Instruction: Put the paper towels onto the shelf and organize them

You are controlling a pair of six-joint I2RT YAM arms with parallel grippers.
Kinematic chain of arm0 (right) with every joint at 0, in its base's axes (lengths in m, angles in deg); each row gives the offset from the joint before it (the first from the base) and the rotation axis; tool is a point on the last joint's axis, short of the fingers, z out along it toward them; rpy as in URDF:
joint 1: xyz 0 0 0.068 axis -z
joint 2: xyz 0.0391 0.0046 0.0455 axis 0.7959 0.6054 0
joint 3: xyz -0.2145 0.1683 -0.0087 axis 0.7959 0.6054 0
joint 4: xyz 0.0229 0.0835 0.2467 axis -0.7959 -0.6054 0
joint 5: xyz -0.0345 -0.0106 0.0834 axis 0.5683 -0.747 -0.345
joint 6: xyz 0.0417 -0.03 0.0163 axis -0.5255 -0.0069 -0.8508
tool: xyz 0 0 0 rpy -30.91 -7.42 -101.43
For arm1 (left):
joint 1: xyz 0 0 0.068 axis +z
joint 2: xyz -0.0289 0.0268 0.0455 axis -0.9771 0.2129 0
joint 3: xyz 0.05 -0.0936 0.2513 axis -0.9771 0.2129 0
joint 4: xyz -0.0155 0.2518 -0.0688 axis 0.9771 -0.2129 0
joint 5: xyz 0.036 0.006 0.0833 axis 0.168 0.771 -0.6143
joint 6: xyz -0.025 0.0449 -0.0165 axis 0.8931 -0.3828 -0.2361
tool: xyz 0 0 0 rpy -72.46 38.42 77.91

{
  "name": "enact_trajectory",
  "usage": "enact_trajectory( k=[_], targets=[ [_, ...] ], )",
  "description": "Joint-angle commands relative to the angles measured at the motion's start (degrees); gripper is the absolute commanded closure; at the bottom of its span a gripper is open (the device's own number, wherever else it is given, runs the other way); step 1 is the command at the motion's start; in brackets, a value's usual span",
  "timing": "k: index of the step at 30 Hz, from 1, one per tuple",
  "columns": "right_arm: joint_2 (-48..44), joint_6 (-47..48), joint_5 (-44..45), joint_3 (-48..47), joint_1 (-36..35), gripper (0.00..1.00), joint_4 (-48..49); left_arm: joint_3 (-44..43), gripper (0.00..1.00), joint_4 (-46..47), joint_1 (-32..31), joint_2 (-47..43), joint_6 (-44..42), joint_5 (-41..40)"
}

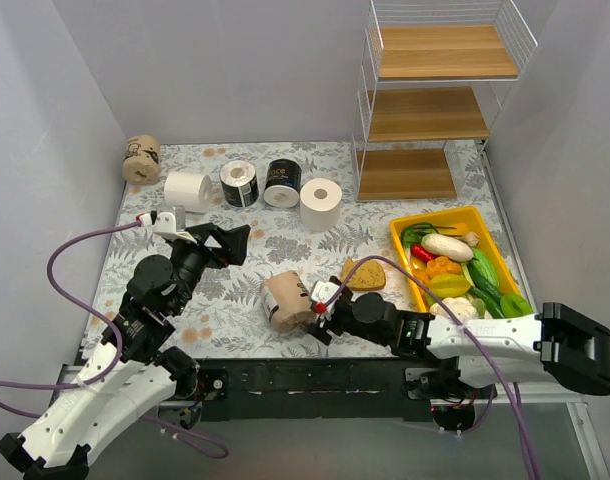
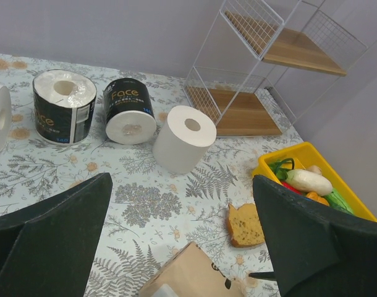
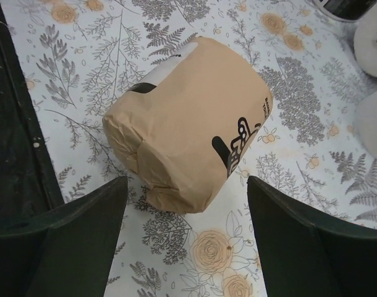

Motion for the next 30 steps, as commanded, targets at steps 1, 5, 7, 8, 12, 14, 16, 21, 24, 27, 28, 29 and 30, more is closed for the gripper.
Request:
enact_trajectory(
  k=[1,5,7,8,12,14,16,21,24,27,28,29,30],
  targets=[
    [4.4,14.43,12.1,0.22,-4.56,0.14,12.08,0.81,0.02,-0.35,0.39,-0.27,-0.11,-0.76],
    [9.41,18.66,16.8,-1.01,-5.36,0.14,15.16,0.81,0.02,-0.26,0.39,-0.35,-0.03,-0.5],
    [11.78,20.07,15.84,-0.84,-5.71,0.15,17.52,0.81,0.02,-0.35,0.39,-0.27,-0.03,-0.41],
    [12.49,21.3,15.48,-0.49,-5.89,0.16,18.24,0.9,0.02,-0.35,0.39,-0.35,-0.03,-0.41],
    [16.0,22.89,16.09,-0.66,-6.59,0.18,21.05,0.9,0.02,-0.35,0.39,-0.27,0.06,-0.23],
    [16.8,23.07,16.45,-0.66,-6.86,0.18,22.99,0.81,0.02,-0.35,0.39,-0.01,-0.03,-0.15],
    [17.5,23.59,15.4,-1.19,-6.94,0.18,23.17,0.81,0.02,-0.35,0.39,0.08,-0.03,-0.15],
    [20.3,25.79,16.53,-3.03,-7.65,0.18,23.08,0.72,0.02,-0.35,0.39,0.17,-0.03,-0.06],
    [22.06,27.46,17.49,-3.82,-8.0,0.18,23.69,0.81,0.02,-0.35,0.39,0.08,-0.03,-0.15],
    [24.0,28.78,19.96,-4.96,-8.53,0.22,25.79,0.81,0.02,-0.35,0.39,0.0,-0.03,-0.23],
    [24.35,29.56,20.83,-5.14,-8.53,0.24,26.76,0.81,0.02,-0.26,0.39,0.0,-0.11,-0.32],
    [24.97,29.83,21.45,-5.23,-8.61,0.27,27.73,0.81,0.02,-0.26,0.39,0.0,-0.03,-0.23],
    [25.23,30.1,22.06,-5.23,-8.79,0.35,29.56,0.81,0.02,-0.35,0.39,-0.09,-0.03,-0.41]
  ],
)
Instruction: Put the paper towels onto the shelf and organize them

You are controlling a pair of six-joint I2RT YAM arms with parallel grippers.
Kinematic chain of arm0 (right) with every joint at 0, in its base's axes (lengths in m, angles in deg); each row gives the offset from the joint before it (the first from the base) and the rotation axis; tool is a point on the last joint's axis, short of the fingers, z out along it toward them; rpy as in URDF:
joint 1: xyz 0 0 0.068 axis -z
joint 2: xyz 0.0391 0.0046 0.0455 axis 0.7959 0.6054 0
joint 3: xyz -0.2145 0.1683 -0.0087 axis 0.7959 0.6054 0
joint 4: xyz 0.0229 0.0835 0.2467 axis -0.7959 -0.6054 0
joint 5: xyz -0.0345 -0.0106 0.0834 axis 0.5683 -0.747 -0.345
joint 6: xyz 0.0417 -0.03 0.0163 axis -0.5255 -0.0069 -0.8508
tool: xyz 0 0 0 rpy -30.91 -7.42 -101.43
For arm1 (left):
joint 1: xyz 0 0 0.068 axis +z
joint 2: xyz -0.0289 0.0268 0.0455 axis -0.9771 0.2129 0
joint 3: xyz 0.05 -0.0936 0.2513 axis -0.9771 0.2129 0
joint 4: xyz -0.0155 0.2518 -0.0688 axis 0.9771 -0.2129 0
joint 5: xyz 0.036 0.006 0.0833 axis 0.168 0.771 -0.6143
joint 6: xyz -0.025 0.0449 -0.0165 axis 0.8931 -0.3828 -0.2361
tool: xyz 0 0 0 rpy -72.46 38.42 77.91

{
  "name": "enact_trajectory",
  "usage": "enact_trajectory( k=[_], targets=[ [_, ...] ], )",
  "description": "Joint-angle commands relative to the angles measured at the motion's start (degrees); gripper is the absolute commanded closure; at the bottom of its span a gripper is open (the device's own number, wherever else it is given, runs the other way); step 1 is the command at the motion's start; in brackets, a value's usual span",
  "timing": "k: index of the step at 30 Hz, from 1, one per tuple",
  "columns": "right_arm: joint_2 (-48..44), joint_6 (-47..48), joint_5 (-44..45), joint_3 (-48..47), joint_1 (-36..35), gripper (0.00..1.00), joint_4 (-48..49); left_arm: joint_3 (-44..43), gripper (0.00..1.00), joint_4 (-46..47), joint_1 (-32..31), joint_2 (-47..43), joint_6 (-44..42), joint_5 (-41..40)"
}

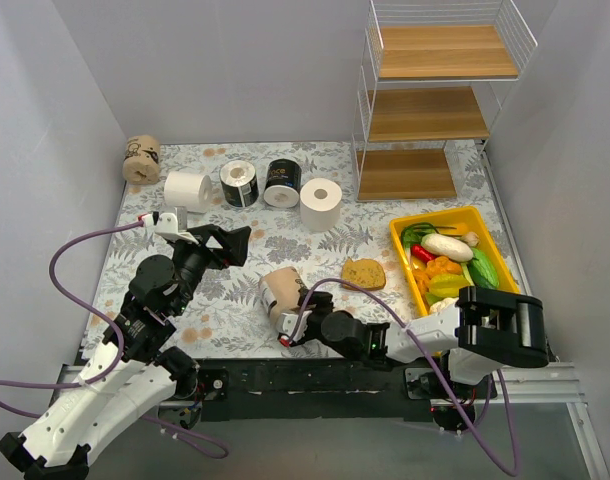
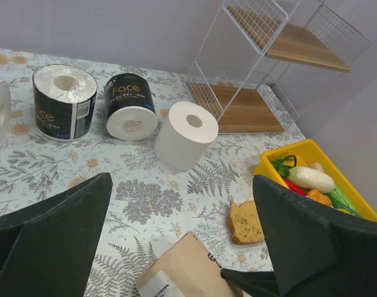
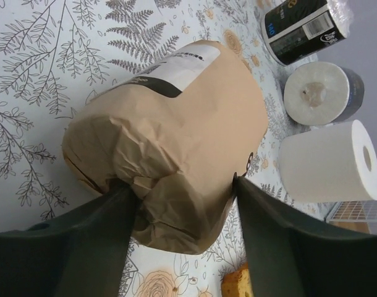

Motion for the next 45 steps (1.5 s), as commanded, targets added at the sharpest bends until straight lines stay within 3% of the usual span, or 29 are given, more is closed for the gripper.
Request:
enact_trajectory(
  k=[1,2,4,6,7,8,14,19,22,25,29,38,45],
  targets=[
    [1.39,2.41,5.34,-2.56,-0.75,0.39,9.1,0.18,0.02,-0.28,0.39,-0.22,-0.31,-0.43],
    [1.22,2.15,5.96,-2.74,-0.84,0.46,9.45,0.18,0.02,-0.28,0.39,-0.31,-0.22,-0.61],
    [0.69,0.05,9.74,-5.09,-1.1,0.5,5.79,0.27,0.02,-0.46,0.39,-0.4,-0.22,-0.78],
    [-0.8,-7.84,13.33,-9.48,-1.1,0.52,-4.2,0.27,0.02,-0.55,0.39,-0.66,-0.14,-1.22],
    [-1.15,-10.83,13.96,-11.94,-1.1,0.55,-16.96,0.27,0.02,-0.55,0.39,-0.75,-0.22,-1.31],
    [-1.68,-16.87,14.14,-16.84,-1.01,0.6,-22.22,0.27,0.02,-0.55,0.39,-0.84,-0.22,-1.48],
    [-4.05,-35.19,7.03,-28.39,0.13,0.65,-57.88,0.09,0.02,-0.99,0.39,-1.1,0.04,-3.07],
    [-3.62,-50.21,-0.33,-40.08,4.16,0.68,-80.95,0.18,0.02,-1.16,0.39,-2.24,0.22,-4.91],
    [-4.23,-52.43,-9.3,-40.63,8.82,0.68,-84.06,0.26,0.02,-1.16,0.39,-2.51,0.3,-5.88],
    [-4.59,-53.58,-12.92,-39.66,13.04,0.64,-84.15,0.35,0.02,-1.25,0.39,-2.6,0.3,-6.41],
    [-4.67,-53.58,-14.33,-41.66,17.96,0.46,-84.49,0.35,0.02,-1.43,0.39,-2.42,0.39,-6.5],
    [-5.73,-48.84,-8.8,-48.27,18.32,0.27,-88.63,0.27,0.02,-1.52,0.39,-2.16,0.57,-7.02],
    [-6.87,-45.94,-14.93,-45.81,17.36,0.28,-81.63,0.35,0.02,-1.6,0.39,-2.6,0.66,-7.64]
  ],
)
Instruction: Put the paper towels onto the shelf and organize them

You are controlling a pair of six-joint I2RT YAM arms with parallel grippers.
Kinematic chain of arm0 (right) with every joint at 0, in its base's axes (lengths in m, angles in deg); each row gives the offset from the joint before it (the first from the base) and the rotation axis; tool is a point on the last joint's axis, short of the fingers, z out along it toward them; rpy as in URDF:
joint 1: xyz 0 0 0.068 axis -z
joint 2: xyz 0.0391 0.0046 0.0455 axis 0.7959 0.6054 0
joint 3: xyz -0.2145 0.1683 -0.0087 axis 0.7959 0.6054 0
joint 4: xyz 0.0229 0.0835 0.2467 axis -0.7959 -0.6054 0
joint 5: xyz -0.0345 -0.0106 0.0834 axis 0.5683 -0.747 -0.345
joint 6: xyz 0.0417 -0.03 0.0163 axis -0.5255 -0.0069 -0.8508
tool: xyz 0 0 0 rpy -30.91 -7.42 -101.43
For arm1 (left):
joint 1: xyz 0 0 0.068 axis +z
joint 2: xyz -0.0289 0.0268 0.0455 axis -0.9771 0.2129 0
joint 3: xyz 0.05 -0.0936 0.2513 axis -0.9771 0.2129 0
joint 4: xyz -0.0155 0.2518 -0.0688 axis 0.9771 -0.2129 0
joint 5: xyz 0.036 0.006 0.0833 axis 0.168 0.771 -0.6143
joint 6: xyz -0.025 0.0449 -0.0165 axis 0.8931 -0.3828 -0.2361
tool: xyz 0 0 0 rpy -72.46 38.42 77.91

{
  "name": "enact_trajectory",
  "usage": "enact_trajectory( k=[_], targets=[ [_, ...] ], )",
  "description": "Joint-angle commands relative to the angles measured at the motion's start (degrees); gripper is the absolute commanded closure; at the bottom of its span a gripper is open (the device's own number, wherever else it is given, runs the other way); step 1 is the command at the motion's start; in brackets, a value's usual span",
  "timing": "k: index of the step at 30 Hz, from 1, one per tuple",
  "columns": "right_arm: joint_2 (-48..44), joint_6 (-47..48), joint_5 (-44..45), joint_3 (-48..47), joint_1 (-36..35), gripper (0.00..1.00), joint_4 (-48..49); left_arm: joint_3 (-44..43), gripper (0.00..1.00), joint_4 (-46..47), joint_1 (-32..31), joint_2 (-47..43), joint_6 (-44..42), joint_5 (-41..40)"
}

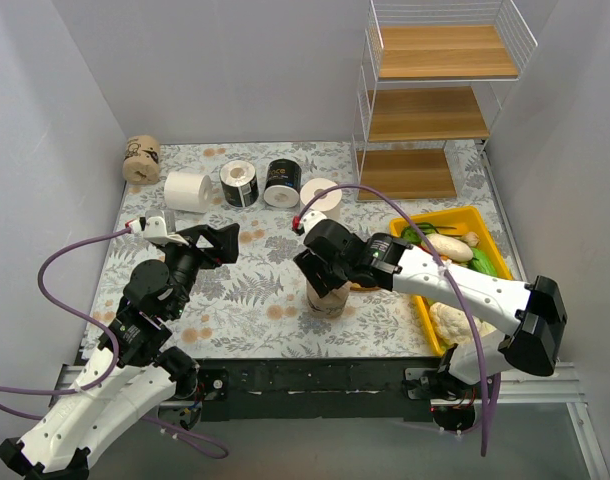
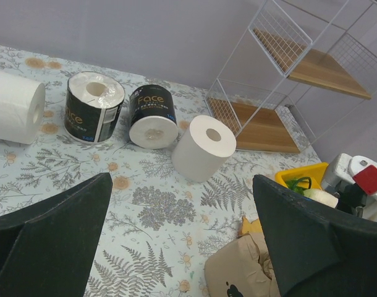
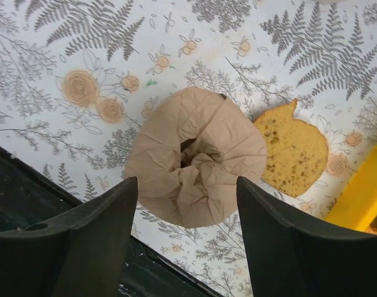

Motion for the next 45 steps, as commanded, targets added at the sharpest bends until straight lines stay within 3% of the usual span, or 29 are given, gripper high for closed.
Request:
enact_trajectory(
  k=[1,6,21,22,26,28,35,39,45],
  targets=[
    [-2.76,3.44,-4.19,2.34,-1.24,0.28,6.92,0.35,0.02,-0.18,0.41,-0.3,-0.15,-1.28],
    [-1.27,5.03,-5.6,3.15,-1.6,0.29,10.62,0.35,0.02,-0.18,0.41,-0.48,-0.06,-1.37],
    [10.68,-2.53,-0.43,-2.21,-4.93,0.35,3.33,0.18,0.02,-0.27,0.41,-0.13,-0.15,-0.49],
    [11.47,-2.79,0.63,-2.65,-5.2,0.36,2.89,0.18,0.02,-0.18,0.41,-0.3,-0.15,-0.66],
    [13.06,-1.75,4.59,-4.41,-5.9,0.6,0.17,0.27,0.02,-0.18,0.41,-0.92,-0.06,-0.84],
    [13.06,-0.25,4.94,-5.29,-6.34,0.61,-0.45,0.35,0.02,-0.18,0.41,-1.09,-0.06,-0.93],
    [6.48,10.8,8.89,-6.26,-6.87,0.64,1.21,0.35,0.02,-0.1,0.41,-1.62,-0.06,-1.19],
    [0.33,26.07,14.17,-2.58,-5.47,0.66,10.07,0.35,0.02,-0.18,0.41,-1.62,-0.06,-1.1],
    [-6.01,40.86,11.01,3.91,7.09,0.66,22.88,0.44,0.02,-0.27,0.41,-1.97,-0.06,-1.1]
  ],
)
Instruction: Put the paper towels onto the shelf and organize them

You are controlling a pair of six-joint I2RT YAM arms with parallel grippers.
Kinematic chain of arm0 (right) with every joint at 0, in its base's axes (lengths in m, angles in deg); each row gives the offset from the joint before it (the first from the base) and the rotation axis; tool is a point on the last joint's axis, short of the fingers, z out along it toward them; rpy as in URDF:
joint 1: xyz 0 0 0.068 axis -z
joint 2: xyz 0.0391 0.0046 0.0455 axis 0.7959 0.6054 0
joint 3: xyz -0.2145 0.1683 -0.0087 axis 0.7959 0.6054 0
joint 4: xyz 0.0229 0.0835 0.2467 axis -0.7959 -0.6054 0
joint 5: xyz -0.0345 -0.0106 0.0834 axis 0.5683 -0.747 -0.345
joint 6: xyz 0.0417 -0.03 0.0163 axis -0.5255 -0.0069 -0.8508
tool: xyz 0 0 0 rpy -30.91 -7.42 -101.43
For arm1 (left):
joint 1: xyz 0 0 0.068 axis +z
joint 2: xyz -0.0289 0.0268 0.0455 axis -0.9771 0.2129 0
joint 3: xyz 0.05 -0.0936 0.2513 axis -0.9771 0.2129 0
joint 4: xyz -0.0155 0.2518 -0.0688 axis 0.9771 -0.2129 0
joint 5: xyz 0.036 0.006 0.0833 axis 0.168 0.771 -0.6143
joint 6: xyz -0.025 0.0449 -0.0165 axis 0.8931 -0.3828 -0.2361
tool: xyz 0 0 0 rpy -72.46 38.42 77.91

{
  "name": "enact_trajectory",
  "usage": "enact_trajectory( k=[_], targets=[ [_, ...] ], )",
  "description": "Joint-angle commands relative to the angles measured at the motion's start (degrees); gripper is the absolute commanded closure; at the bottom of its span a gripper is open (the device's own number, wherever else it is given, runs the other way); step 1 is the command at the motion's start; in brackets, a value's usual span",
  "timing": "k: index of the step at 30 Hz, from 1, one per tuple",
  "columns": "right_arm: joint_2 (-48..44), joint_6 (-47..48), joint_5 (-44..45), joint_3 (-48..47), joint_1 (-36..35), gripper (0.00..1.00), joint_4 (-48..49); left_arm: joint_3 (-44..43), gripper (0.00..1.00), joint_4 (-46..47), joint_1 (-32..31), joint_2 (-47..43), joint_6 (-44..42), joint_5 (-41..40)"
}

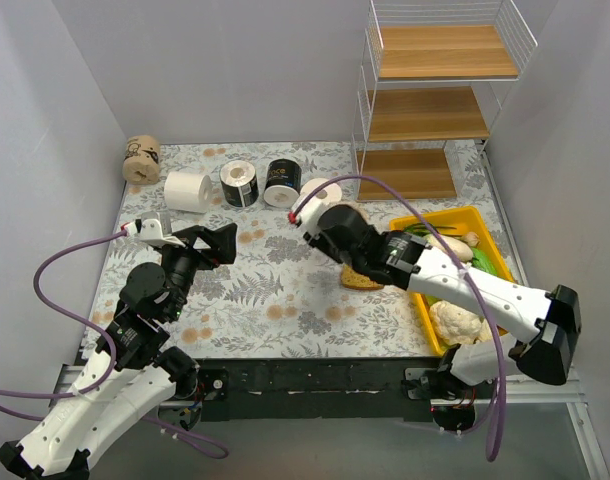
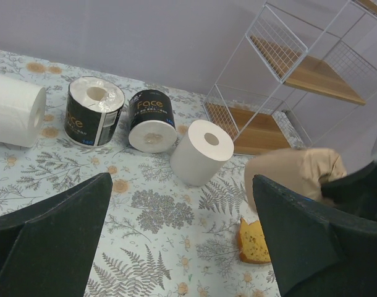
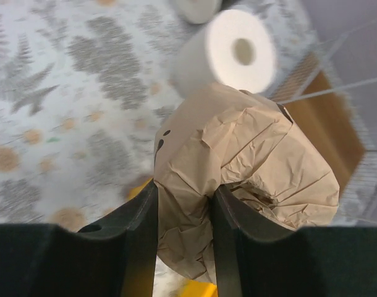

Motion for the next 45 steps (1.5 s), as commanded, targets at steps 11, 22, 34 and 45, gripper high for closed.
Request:
enact_trajectory(
  k=[11,22,34,45],
  targets=[
    [-3.31,31.72,-12.8,12.56,33.79,0.66,30.79,0.4,0.02,-0.27,0.39,-0.42,-0.02,-0.42],
    [6.18,40.95,-18.78,13.71,44.25,0.65,40.37,0.4,0.02,-0.36,0.39,-1.82,-0.11,-0.68],
    [14.53,46.66,-23.79,10.2,47.86,0.62,43.28,0.31,0.02,-0.27,0.39,-1.47,-0.02,0.28],
    [20.42,54.31,-20.72,8.26,49.26,0.57,47.15,0.4,0.02,-0.18,0.39,-2.09,0.16,0.63]
  ],
)
